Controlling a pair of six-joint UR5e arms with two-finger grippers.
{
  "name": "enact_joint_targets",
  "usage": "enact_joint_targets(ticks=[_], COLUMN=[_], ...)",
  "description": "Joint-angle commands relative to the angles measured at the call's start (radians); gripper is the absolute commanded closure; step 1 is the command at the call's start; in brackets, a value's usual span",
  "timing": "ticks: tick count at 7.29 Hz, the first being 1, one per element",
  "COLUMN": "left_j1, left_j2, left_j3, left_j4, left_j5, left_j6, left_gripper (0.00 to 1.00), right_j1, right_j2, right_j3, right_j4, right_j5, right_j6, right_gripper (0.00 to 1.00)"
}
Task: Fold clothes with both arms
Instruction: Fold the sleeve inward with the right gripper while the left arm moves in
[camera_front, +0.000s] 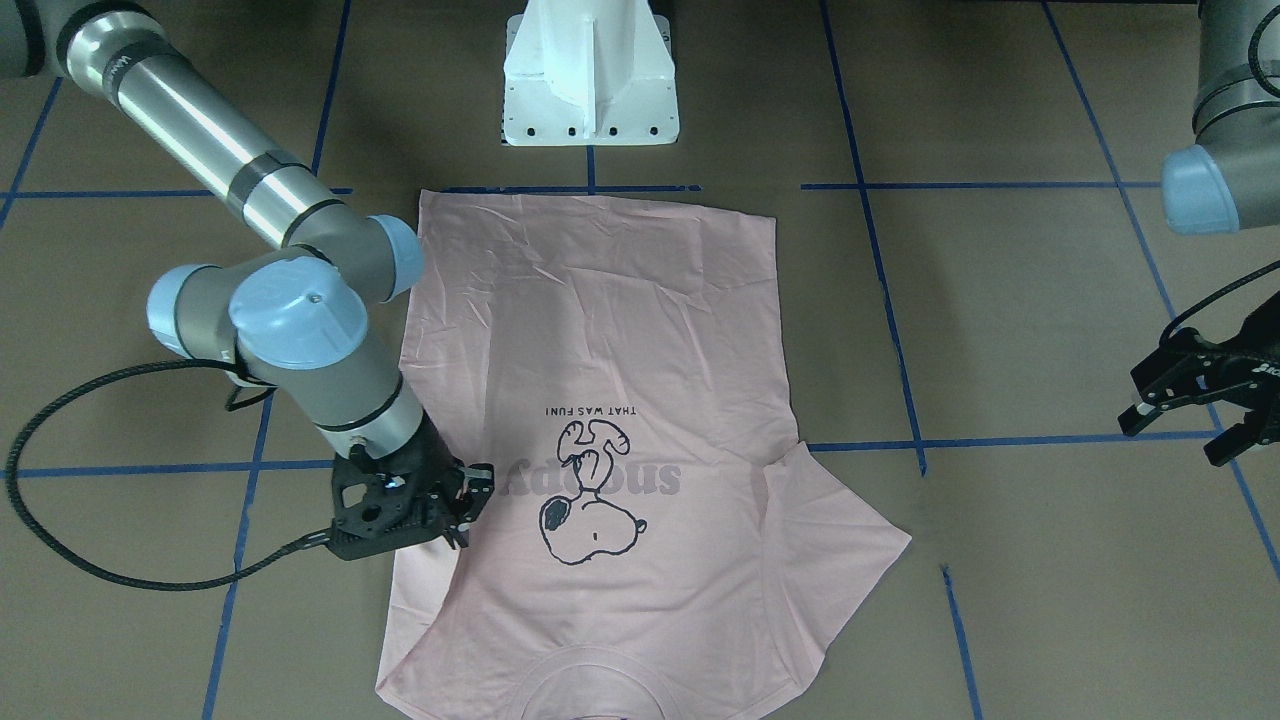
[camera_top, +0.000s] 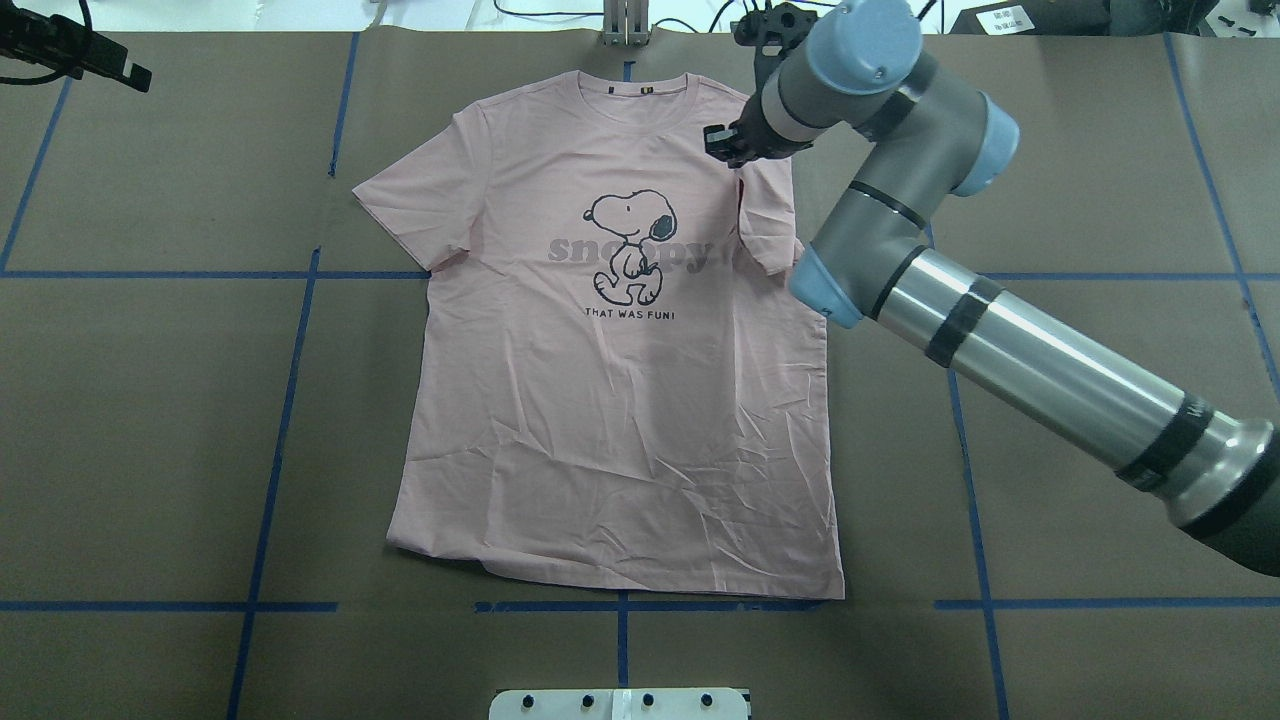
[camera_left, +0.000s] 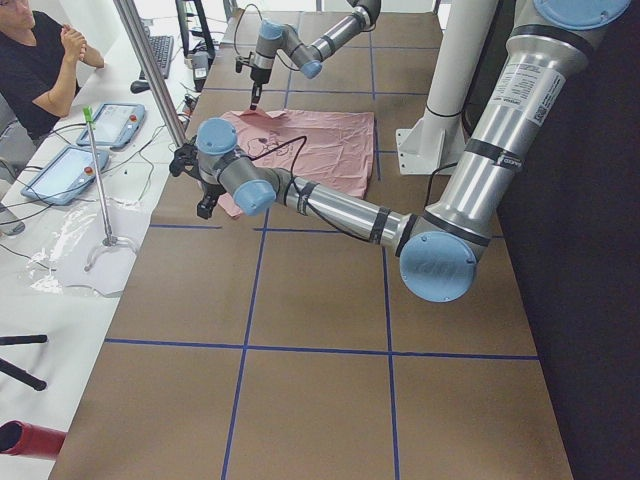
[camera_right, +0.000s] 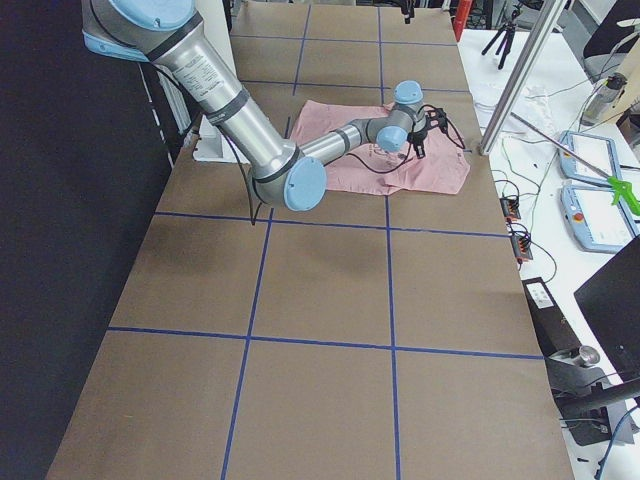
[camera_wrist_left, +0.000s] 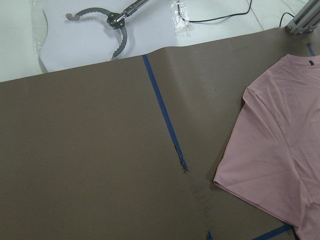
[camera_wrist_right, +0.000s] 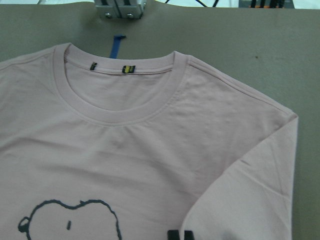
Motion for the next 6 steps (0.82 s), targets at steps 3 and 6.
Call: enact_joint_targets(ticks=[3,6], left_j1=[0.004,0.057], left_j2=[-0.007,-0.029], left_j3=[0.004,-0.003], left_j4=[-0.002,0.0], left_j5=[0.003,0.117], left_j6=[0.0,-0.056], left_gripper=[0.05,0.0], right_j1=[-0.056,-0.058], right_j2=[0.072,0.053], right_j3=[-0.085,-0.031], right_j4=[0.004,-0.072], right_j5=[-0.1,-0.041], right_j6=[0.004,0.087], right_gripper=[0.0,0.0])
